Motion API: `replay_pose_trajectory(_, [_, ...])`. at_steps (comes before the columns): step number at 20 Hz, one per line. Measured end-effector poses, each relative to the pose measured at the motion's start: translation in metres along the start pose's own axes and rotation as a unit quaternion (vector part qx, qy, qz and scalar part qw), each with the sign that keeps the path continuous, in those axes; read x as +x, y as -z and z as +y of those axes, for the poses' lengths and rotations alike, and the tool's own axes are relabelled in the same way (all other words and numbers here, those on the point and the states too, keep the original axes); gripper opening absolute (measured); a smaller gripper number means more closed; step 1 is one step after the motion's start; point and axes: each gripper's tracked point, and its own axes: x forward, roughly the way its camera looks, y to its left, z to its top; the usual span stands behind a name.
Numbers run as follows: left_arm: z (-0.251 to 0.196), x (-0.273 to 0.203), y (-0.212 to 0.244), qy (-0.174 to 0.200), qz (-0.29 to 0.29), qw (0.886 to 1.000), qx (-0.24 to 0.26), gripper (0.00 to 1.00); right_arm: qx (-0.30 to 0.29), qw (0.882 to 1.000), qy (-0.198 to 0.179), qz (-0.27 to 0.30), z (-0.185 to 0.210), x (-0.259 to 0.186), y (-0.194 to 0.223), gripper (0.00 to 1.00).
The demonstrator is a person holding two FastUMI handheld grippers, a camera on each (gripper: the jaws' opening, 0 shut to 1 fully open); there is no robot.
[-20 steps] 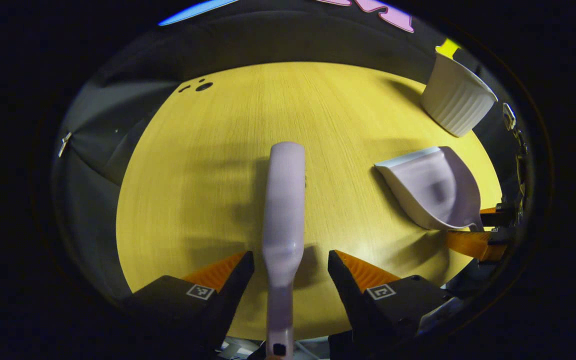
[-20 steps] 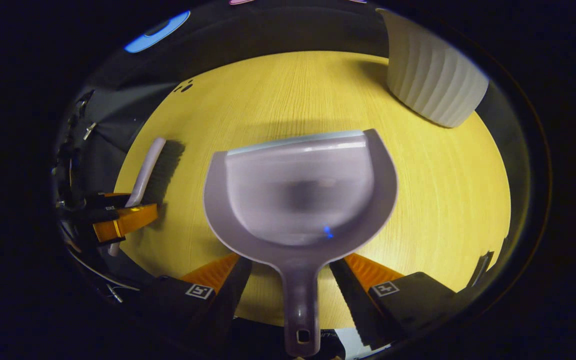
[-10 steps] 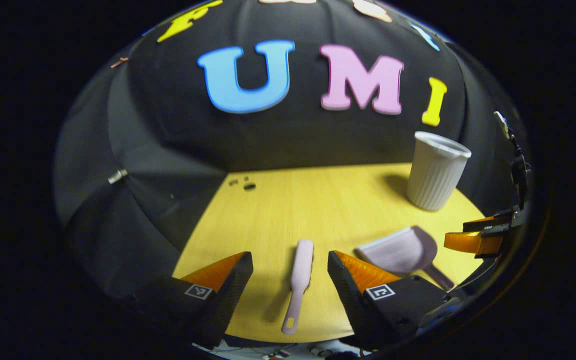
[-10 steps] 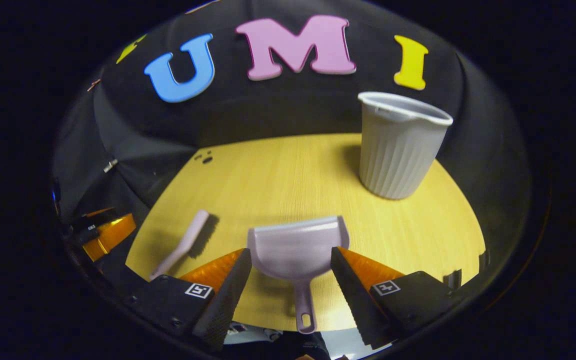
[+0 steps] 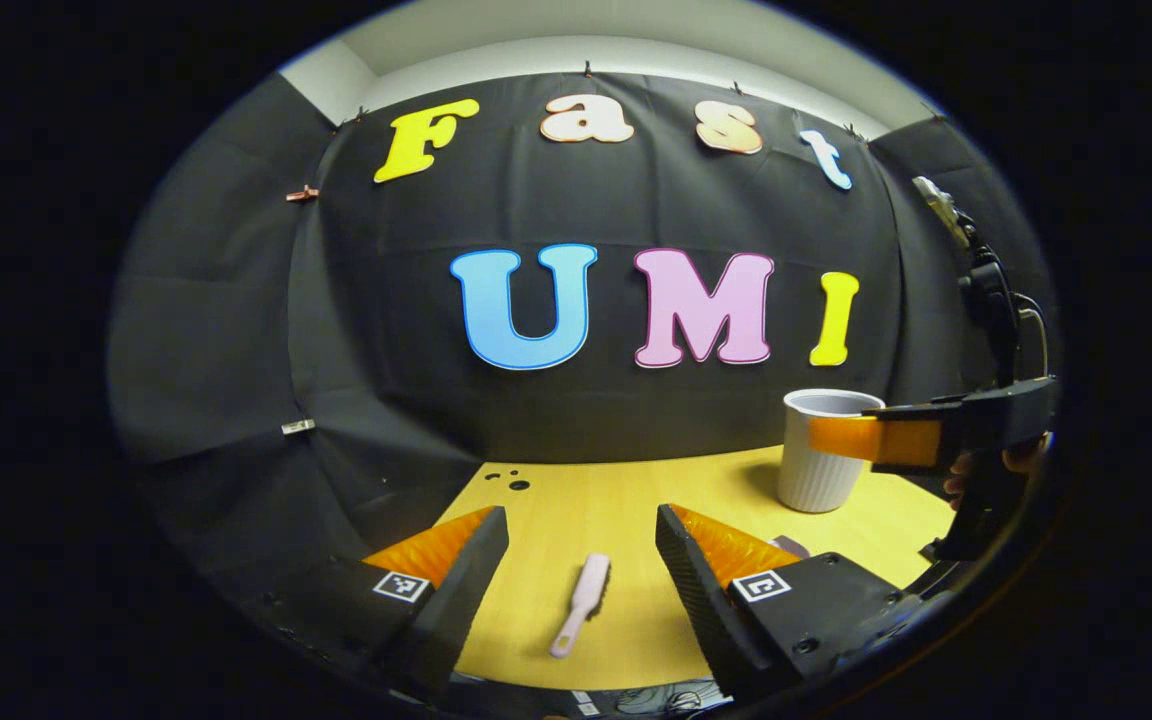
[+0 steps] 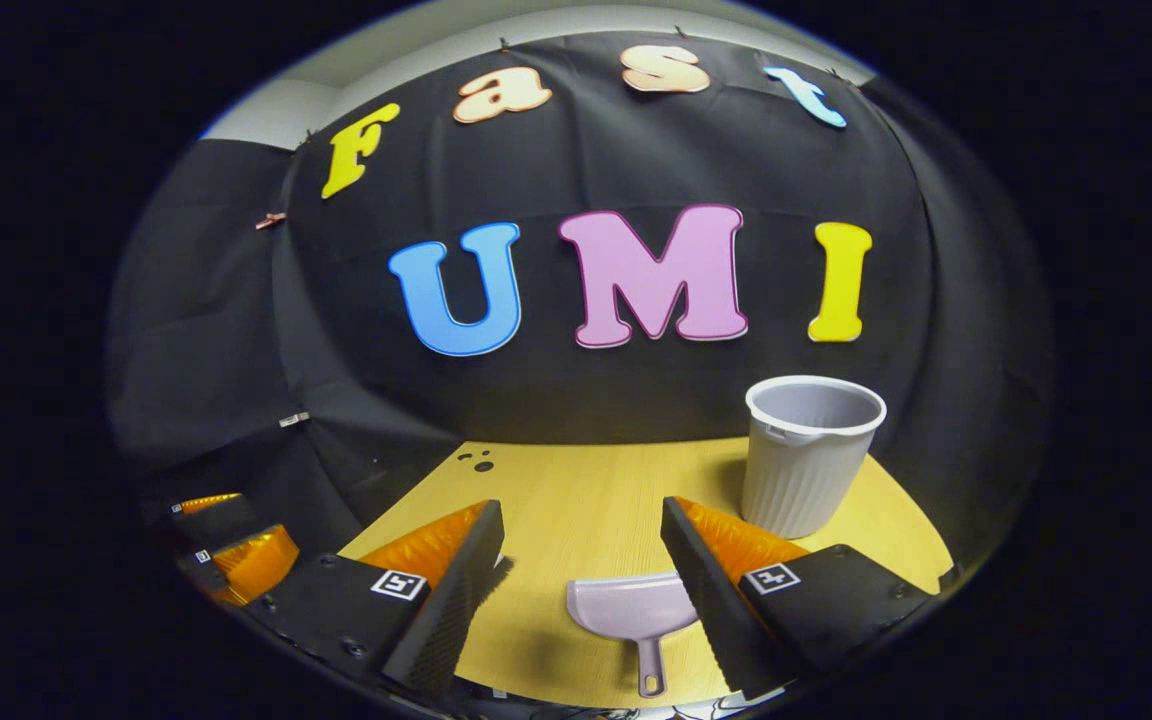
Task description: Pick up the small broom and dustpan from the desktop, sweep the trash into the dustpan with the broom, and then empty the trash into the garbage bin.
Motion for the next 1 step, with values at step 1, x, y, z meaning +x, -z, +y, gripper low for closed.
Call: replay_pose_trajectory(1, [-0.0032,-0.0065,0.0045,0.002,0.006,1.0,-0.012,0.94,-0.009,1.0,-0.005,-0.003,0.0058,-0.004,-0.0013,0.99])
